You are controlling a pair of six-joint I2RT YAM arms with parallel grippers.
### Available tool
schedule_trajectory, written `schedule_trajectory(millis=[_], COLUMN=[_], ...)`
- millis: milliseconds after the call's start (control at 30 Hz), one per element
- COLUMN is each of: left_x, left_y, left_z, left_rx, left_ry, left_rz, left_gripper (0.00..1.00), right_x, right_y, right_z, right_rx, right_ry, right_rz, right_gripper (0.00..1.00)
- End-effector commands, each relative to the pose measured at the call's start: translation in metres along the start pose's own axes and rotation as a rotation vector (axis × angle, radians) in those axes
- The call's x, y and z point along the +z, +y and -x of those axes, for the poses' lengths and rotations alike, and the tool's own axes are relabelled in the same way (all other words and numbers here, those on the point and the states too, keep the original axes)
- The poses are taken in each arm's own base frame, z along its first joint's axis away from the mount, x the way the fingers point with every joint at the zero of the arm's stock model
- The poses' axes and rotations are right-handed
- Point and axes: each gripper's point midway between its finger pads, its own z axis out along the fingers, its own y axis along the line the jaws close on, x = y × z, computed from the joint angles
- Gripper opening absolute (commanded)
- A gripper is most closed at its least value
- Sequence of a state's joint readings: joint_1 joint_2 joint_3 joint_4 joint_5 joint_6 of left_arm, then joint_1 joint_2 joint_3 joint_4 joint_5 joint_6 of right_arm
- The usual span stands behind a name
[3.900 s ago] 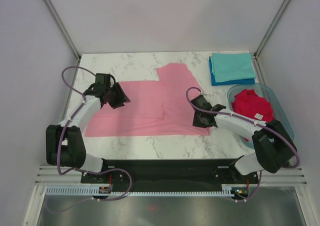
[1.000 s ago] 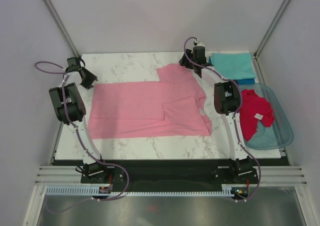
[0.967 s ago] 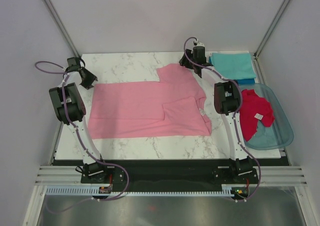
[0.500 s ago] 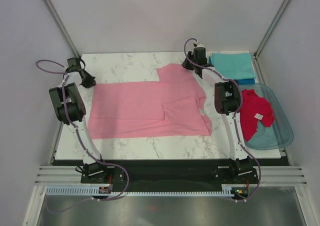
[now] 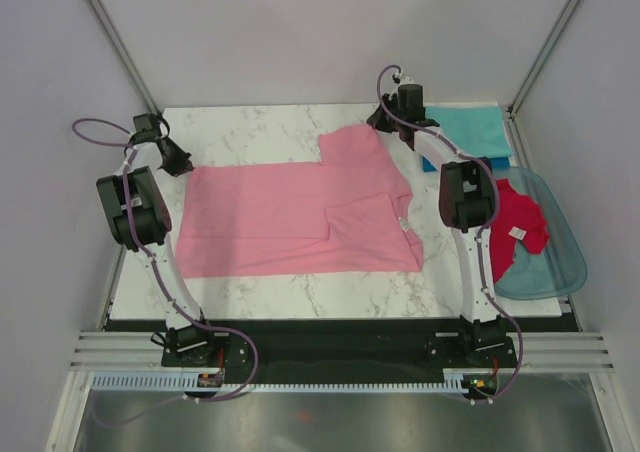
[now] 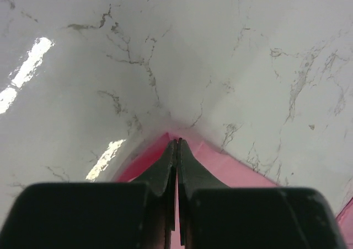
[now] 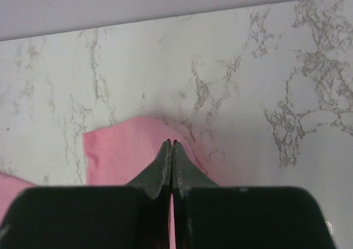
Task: Fold and stack the t-shirts
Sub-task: Fold the tshirt
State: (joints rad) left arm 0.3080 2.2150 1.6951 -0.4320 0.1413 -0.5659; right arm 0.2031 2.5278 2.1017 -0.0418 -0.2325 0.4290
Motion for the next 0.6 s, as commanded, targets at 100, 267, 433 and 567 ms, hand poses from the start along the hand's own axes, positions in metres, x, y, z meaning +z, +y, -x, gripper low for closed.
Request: schedule_trajectory(millis=[100,267,433,567], left_x=[-0.045,-0.057,-0.069,-0.075], left_y=[-0.016,-0.014,-0.006,0.005], left_z=[0.021,0.017,0.010,-0.007], left_rx=[0.055,0.050,0.055,0.051], left_ry=[-0.071,-0.079,-0.077,-0.052], left_rz=[-0.037,-0.025,0.005,0.026], left_gripper=[0.02,0.02,0.02,0.02], right_x=[-0.063,-0.087,-0.117,-0.135], right_y=[0.054,0.055,0.058,0.050], right_z=[0.069,0.057,0.056,0.037], right_rx=[-0.099,-0.103,-0.116,-0.116], right_ry=[-0.113,-0.085,-0.101,-0.078], right_rz=[0.103,0.094,0.083,0.055], right_gripper=[0.00,0.00,0.00,0.00])
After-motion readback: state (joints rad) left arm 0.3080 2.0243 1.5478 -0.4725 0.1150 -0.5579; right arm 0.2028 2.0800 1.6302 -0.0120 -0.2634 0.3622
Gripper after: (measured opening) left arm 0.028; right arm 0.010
